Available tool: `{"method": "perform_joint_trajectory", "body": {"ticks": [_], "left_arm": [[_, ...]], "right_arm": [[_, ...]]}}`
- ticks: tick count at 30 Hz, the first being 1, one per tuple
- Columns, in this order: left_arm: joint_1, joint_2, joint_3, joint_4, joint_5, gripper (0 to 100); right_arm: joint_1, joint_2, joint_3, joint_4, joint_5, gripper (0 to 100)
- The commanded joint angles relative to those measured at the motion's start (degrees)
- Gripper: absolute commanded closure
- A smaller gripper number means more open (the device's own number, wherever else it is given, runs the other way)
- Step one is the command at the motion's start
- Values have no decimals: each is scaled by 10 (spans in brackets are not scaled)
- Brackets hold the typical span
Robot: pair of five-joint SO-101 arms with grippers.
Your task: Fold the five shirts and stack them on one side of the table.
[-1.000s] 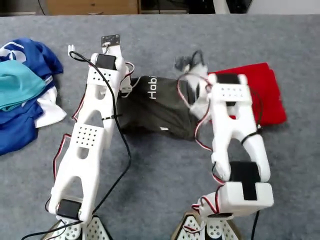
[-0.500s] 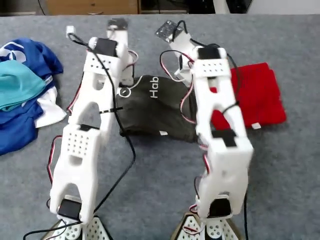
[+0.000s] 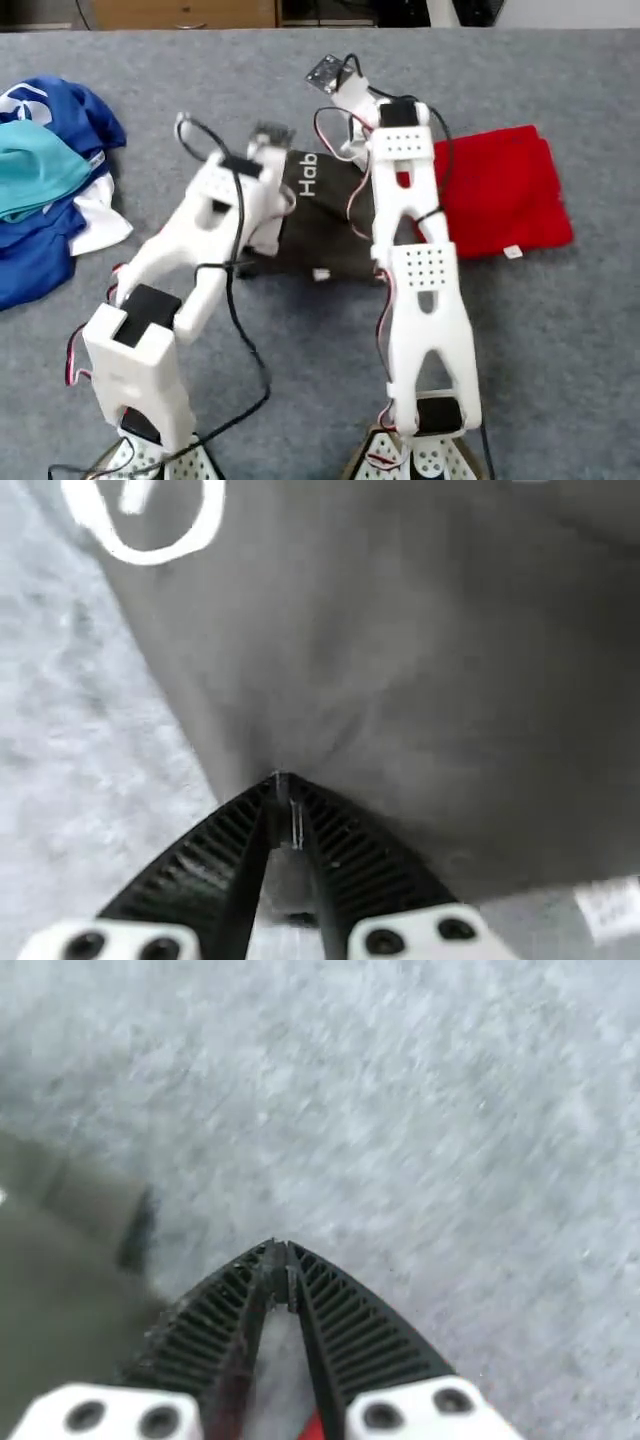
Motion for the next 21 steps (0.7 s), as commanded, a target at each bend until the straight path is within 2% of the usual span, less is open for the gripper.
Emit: {"method": "perform_joint_trajectory", "body": {"ticks": [1,8,13,15,18,21], "left_arm": [[-23,-33,55,-56,8,982],[-30,-39,49,-46,7,982],[3,-40,-41,64,7,982],[10,-47,-88,103,7,982],[7,-80,-144,141,4,982],[-14,-112,-171,149,4,982]], "right_arm": [[12,44,-127,-15,-5,996],[22,4,-121,10,-7,997],[31,-84,-121,50,-11,997],[36,-125,-121,75,-39,997],[44,-174,-120,133,-67,997],[43,-216,-120,242,-68,997]]}}
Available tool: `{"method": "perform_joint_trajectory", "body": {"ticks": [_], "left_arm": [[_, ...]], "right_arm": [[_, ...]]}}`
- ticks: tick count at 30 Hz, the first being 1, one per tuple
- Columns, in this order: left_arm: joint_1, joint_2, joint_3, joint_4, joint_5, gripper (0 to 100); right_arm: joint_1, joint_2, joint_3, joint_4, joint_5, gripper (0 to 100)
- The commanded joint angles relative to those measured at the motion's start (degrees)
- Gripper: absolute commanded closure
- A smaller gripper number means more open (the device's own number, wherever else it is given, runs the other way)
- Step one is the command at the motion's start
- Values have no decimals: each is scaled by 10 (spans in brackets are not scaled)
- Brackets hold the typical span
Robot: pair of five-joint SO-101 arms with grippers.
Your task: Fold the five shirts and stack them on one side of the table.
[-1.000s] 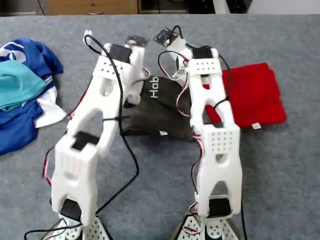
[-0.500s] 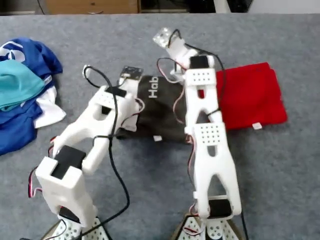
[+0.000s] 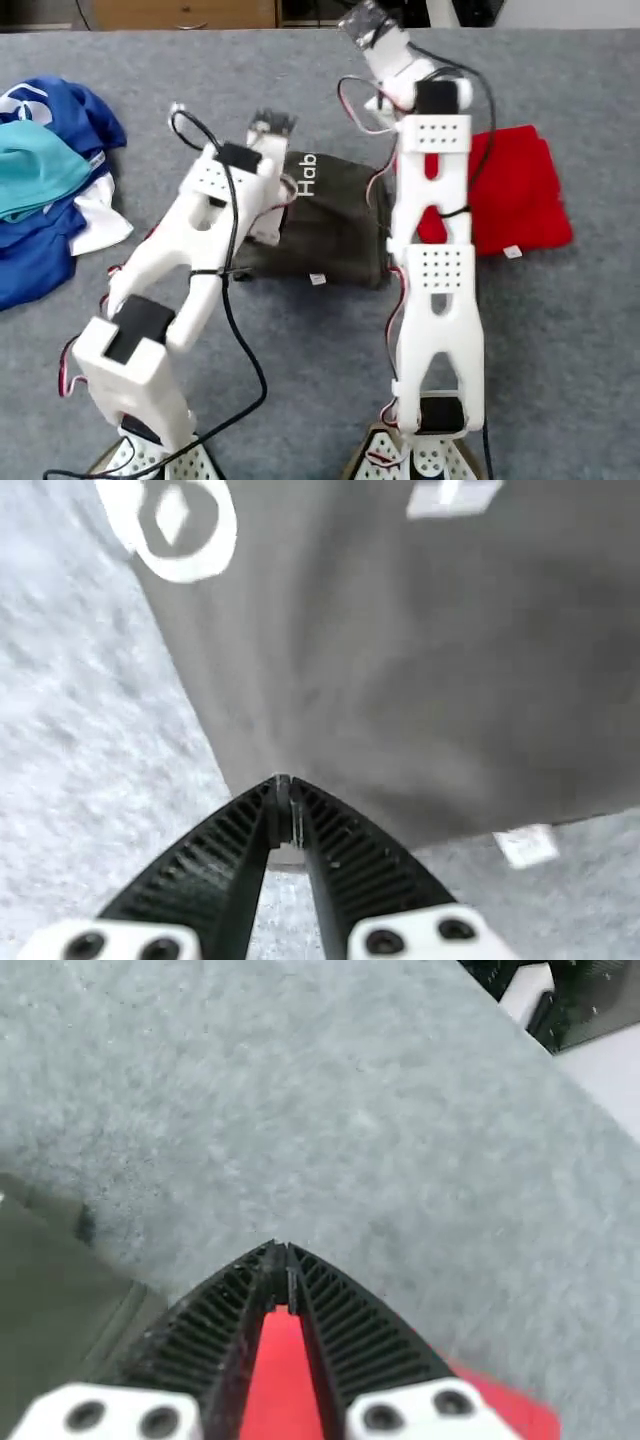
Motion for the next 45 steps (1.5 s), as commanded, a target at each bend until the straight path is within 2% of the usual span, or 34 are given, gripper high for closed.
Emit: {"method": "perform_joint_trajectory", "body": {"ticks": [1,6,10,14,19,21,24,28,31,33,35,37,39,41,45], "left_arm": [[-27,-57,-47,12,2,982],[-60,-99,-42,64,-18,982],[-57,-164,42,69,-46,982],[-65,-264,244,-44,-62,982],[-81,-366,512,-248,-82,982],[-104,-373,568,-309,-60,982],[-142,-371,607,-352,-38,982],[-153,-372,616,-364,-6,982],[-153,-372,618,-366,10,982],[-153,-372,621,-364,10,982],[-154,-372,621,-364,10,982],[-154,-372,621,-364,10,982],[-154,-372,621,-364,10,982],[-154,-372,621,-363,10,982],[-155,-372,621,-362,10,982]], "right_arm": [[5,-85,-27,116,-10,997],[67,-169,19,113,-10,998],[109,-274,124,113,-10,998],[119,-407,321,111,-10,998],[103,-587,630,110,-11,998],[91,-646,751,110,-13,997],[55,-712,914,98,-19,997],[-6,-739,1077,4,-111,997],[-48,-739,1129,-67,-180,996],[-68,-739,1139,-104,-257,976],[-79,-730,1139,-130,-337,878],[-87,-711,1136,-149,-412,731],[-97,-684,1135,-169,-460,612],[-114,-655,1131,-181,-475,569],[-141,-576,1101,-187,-498,590]]}}
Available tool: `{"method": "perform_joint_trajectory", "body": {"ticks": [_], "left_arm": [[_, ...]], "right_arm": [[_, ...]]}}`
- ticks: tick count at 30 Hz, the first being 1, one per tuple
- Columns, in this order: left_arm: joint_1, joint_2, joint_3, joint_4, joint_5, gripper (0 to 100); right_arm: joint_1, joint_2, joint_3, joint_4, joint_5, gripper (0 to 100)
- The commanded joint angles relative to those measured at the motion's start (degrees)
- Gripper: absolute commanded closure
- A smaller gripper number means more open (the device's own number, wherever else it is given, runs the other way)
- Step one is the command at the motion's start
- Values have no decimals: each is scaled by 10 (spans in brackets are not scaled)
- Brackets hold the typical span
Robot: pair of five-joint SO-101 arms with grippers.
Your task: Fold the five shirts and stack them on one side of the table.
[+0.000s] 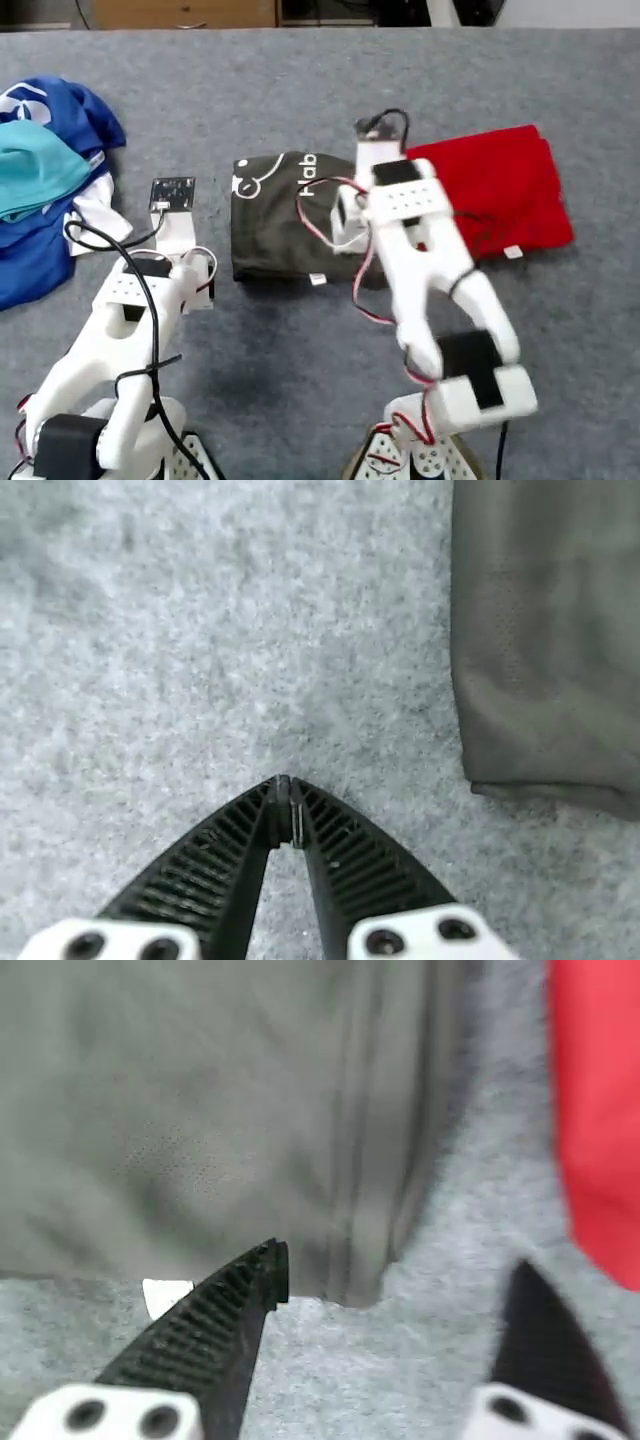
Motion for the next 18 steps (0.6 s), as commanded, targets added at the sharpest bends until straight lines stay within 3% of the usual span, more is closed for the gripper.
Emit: {"method": "perform_joint_trajectory", "body": {"ticks": [1,12,15,18], "left_arm": [[-5,-18,-4,-4,6,982],[-4,-18,-3,-3,6,982],[-4,-18,-3,-3,5,982],[-4,-18,-3,-3,4,982]], "right_arm": [[-22,57,-48,-9,-43,591],[-22,306,-232,-2,-49,600],[-22,322,-269,36,-39,708],[-22,319,-276,45,-3,900]]}}
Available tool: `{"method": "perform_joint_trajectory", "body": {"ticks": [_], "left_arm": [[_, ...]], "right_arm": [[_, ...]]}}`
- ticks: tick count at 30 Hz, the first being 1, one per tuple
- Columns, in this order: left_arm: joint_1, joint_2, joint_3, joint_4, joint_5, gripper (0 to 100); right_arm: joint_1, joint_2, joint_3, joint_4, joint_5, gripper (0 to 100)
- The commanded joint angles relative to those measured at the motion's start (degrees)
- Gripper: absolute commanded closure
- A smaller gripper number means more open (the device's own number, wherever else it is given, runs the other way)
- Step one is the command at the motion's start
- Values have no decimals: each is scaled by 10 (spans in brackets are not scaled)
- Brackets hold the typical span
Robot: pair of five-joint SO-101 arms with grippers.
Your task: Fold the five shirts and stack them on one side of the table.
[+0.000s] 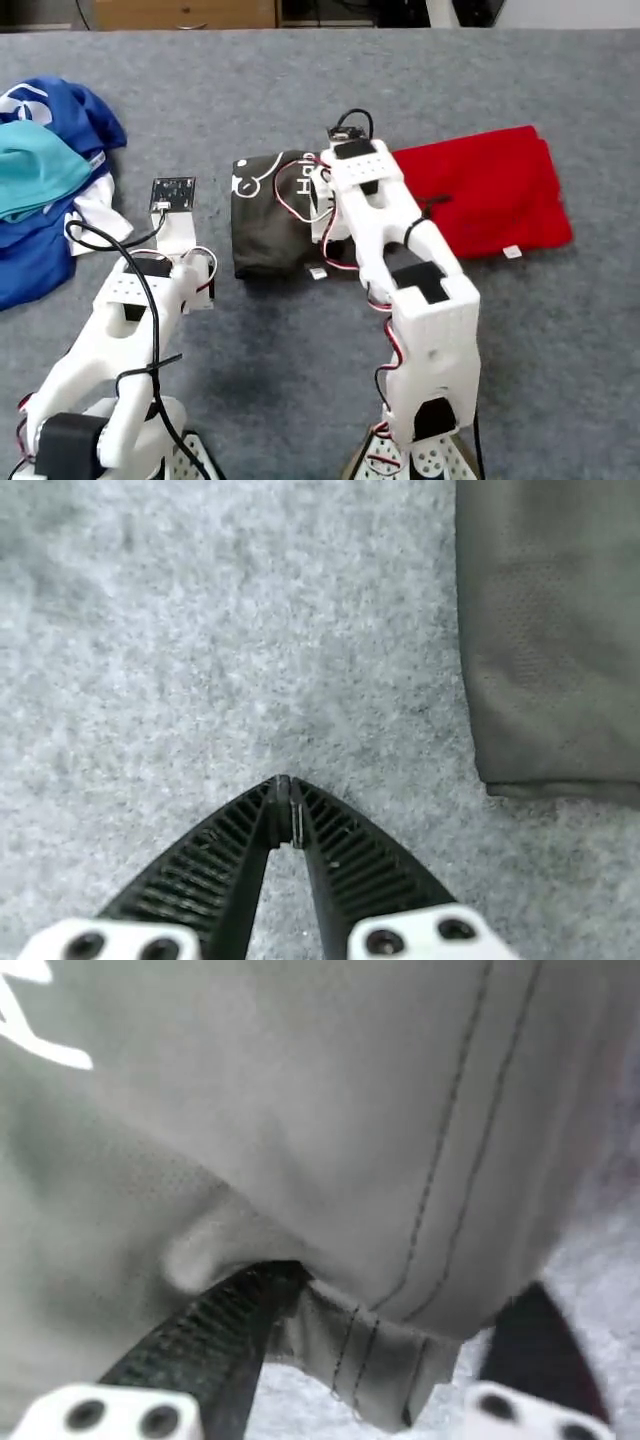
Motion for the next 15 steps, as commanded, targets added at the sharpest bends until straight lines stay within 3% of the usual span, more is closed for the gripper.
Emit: {"method": "perform_joint_trajectory", "body": {"ticks": [1,2,8,15], "left_arm": [[-4,-18,-3,-4,4,982],[-4,-18,-3,-4,4,982],[-4,-18,-3,-5,4,982],[-5,-18,-3,-5,5,982]], "right_arm": [[0,15,-22,2,33,960],[0,15,-22,2,38,998],[26,9,-40,40,45,998],[55,-31,-158,122,93,998]]}}
